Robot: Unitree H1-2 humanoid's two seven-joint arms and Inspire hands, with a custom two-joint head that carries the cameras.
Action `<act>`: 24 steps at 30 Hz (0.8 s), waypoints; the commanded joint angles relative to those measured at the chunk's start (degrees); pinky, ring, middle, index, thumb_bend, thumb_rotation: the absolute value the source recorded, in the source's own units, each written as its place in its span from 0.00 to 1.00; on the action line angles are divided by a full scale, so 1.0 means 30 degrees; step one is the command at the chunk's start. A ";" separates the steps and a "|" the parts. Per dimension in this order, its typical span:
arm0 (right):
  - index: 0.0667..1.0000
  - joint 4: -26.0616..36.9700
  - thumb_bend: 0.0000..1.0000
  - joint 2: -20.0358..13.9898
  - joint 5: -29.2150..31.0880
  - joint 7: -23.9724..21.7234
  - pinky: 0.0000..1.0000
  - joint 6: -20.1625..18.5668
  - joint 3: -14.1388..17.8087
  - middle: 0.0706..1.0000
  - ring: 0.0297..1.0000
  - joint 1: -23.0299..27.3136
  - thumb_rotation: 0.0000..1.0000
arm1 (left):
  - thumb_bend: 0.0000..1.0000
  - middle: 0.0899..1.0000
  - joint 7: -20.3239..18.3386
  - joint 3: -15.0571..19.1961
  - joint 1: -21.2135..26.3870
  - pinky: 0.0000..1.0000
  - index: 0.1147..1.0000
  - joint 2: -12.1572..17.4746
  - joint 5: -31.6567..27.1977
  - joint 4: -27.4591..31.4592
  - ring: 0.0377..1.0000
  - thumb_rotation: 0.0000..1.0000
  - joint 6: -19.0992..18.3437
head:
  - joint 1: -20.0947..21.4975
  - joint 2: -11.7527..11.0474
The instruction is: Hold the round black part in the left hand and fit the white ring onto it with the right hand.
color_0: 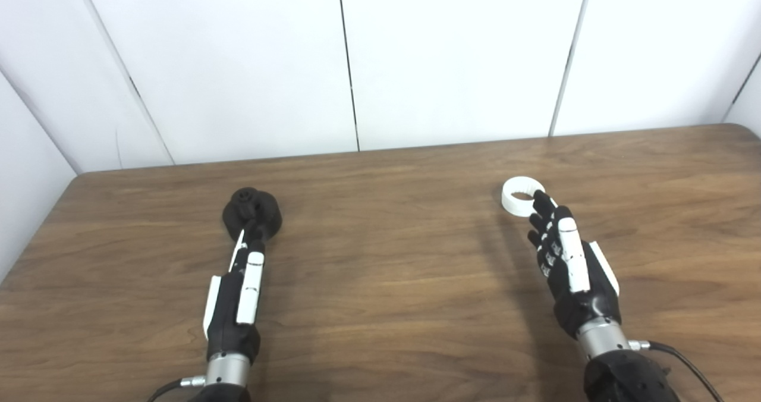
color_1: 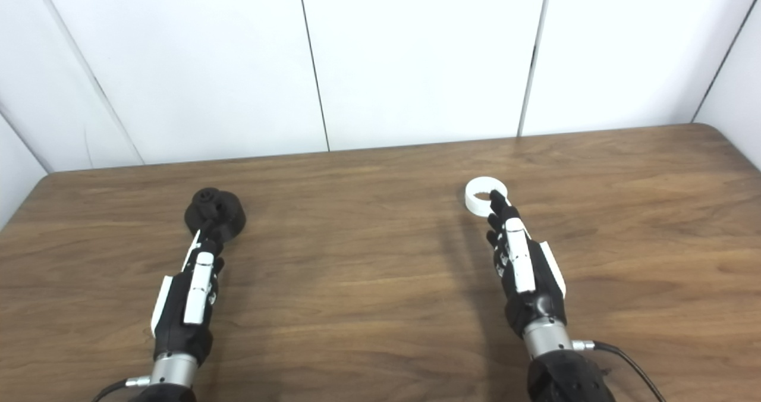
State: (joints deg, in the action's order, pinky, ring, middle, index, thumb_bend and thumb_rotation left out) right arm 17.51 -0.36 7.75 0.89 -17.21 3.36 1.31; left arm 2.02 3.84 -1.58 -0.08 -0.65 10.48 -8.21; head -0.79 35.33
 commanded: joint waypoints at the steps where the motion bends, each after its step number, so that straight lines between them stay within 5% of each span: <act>1: 0.94 0.0515 0.36 0.0151 0.0085 -0.0045 1.00 0.0408 -0.0038 0.98 0.99 0.0626 1.00 | 0.51 1.00 0.0058 -0.0017 0.0495 1.00 1.00 0.0018 0.0009 0.0703 1.00 0.87 0.0451 | 0.0022 0.0013; 14: 0.94 0.0583 0.35 -0.0009 0.0033 -0.0033 1.00 0.0198 0.0022 0.98 1.00 0.0894 1.00 | 0.55 1.00 -0.0075 -0.0202 0.0488 1.00 1.00 0.0458 0.0550 0.0958 1.00 0.85 0.0152 | 0.0091 0.0047; 21: 0.95 0.0360 0.35 -0.0082 0.0067 -0.0145 1.00 0.0413 0.0014 0.99 1.00 0.0947 1.00 | 0.70 0.97 0.1279 -0.0527 0.0218 0.90 0.99 0.2016 0.6331 0.2252 0.95 0.51 -0.1275 | -0.0180 -0.0029; 24: 0.96 0.0144 0.35 -0.0113 0.0120 -0.0205 1.00 0.0581 0.0015 0.99 1.00 0.0989 1.00 | 0.82 0.96 0.0936 -0.0169 0.0565 0.87 0.98 0.3073 0.7665 0.2690 0.94 0.45 -0.2721 | -0.0327 -0.0115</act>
State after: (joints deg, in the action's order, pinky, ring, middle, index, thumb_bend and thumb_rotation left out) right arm 17.38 -0.64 7.76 0.90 -17.29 3.43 2.28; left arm 4.43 2.44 -1.91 6.74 19.61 16.21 -15.24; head -1.76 34.98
